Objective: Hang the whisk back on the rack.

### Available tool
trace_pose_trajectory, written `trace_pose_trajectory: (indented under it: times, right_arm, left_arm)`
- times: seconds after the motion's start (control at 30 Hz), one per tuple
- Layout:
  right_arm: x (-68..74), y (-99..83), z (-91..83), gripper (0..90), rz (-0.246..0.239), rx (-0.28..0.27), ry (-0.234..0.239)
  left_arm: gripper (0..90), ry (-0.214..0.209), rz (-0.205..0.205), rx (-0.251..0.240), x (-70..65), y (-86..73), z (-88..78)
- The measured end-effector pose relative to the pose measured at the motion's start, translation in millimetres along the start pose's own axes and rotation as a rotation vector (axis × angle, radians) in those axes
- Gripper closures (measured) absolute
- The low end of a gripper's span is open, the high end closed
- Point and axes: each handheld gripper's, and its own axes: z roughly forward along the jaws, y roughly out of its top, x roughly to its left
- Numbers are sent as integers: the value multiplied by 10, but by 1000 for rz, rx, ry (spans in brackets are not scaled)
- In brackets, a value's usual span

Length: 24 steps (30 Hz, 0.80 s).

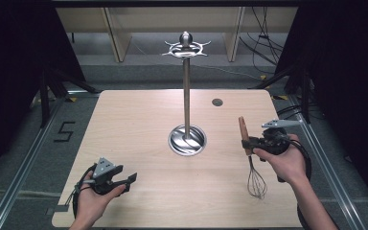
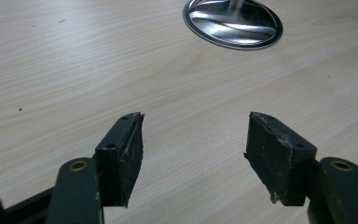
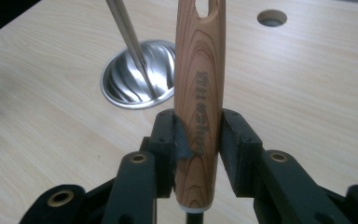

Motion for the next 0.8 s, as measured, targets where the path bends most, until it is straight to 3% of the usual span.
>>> trace_pose_trajectory:
  times: [0.07,0.1,0.13,0.17,0.4,0.47,0.5,0.53,0.67,0.73,0.77,0.8]
  right_arm:
    - [1,14,-19,689,-16,-19,10]
    - [45,18,-44,689,27,-13,8]
    - [45,18,-44,689,27,-13,8]
    - [32,35,-55,690,-5,-41,7]
    - [60,104,-124,690,-24,-74,8]
    - [67,142,-124,690,-43,-115,-3]
    - [67,142,-124,690,-43,-115,-3]
    - [42,169,-151,690,-82,-104,-11]
    - [87,229,-171,690,-63,-112,3]
    - [74,263,-180,690,-104,-120,-4]
    - [96,294,-186,690,-88,-116,6]
    - [85,308,-188,690,-108,-123,2]
  left_arm:
    - [356,-10,7,-3,9,0,2]
    - [356,-10,2,-4,8,-2,4]
    - [356,-10,-3,-4,9,-3,7]
    - [356,-4,2,0,12,-3,3]
    - [356,-8,3,1,13,-3,4]
    - [356,-2,3,1,11,-2,1]
    - [356,-2,3,1,11,-2,1]
    - [356,-3,1,0,12,-3,2]
    - [356,-3,2,1,13,-3,2]
    - [356,-4,2,1,13,-3,2]
    - [355,-4,2,0,12,-3,2]
    - [356,-4,1,0,13,-3,2]
